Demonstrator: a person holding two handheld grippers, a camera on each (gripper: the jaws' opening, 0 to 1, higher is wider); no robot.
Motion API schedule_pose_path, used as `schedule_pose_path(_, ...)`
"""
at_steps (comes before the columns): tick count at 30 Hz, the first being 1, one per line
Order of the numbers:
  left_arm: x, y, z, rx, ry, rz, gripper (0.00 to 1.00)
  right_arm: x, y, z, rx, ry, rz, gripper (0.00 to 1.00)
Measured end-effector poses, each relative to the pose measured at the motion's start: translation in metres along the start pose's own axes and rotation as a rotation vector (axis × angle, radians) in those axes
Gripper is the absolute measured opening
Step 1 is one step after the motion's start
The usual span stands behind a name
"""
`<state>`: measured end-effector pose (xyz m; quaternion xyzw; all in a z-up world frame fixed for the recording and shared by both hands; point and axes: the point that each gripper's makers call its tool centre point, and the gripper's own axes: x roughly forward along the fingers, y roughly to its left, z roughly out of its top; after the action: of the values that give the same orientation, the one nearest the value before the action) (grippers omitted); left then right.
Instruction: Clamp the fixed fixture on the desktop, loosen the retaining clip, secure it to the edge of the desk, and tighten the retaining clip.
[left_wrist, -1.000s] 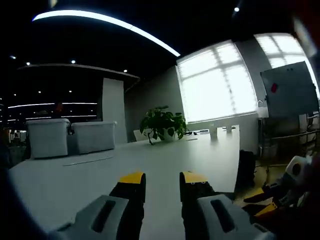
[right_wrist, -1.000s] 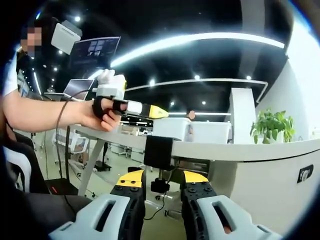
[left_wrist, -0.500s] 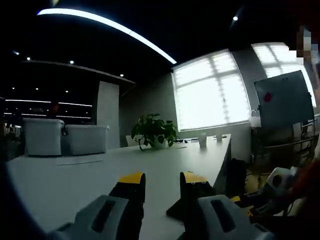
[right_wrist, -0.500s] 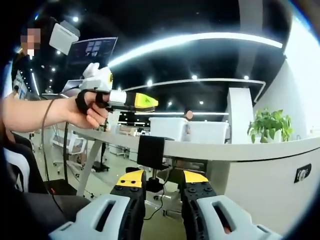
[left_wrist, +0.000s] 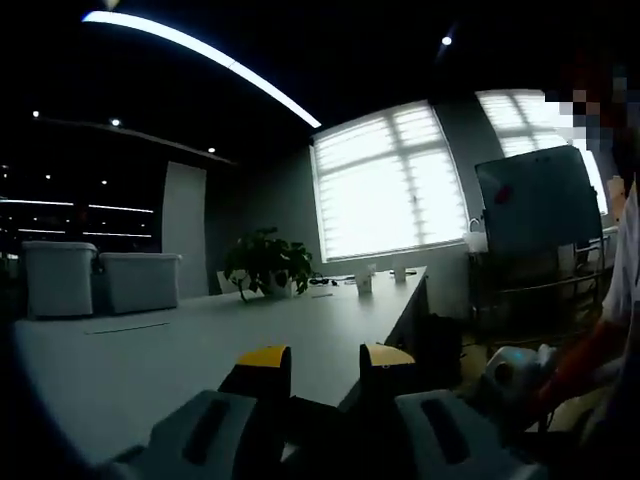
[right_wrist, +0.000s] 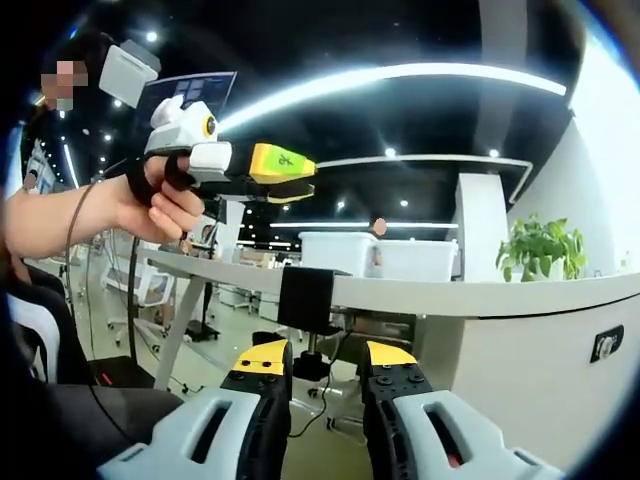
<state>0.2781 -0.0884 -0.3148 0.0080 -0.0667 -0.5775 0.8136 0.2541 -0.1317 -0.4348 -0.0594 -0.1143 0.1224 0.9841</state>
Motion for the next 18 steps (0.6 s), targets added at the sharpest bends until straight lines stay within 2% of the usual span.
schedule_pose_path(8, -0.007, -0.016, -0.022, -0.034, 0.013, -0.018, 0.27, 0.000, -0.002, -0.003, 0.018, 0.001, -0.008, 0.26)
schedule_pose_path(12, -0.008, -0.023, -0.039, -0.042, 0.041, -0.035, 0.27, 0.001, -0.002, -0.005, 0.015, 0.007, -0.007, 0.26)
schedule_pose_path(18, -0.008, -0.031, -0.054, -0.040, 0.069, -0.045, 0.27, 0.002, -0.002, -0.008, 0.025, 0.007, -0.007, 0.26)
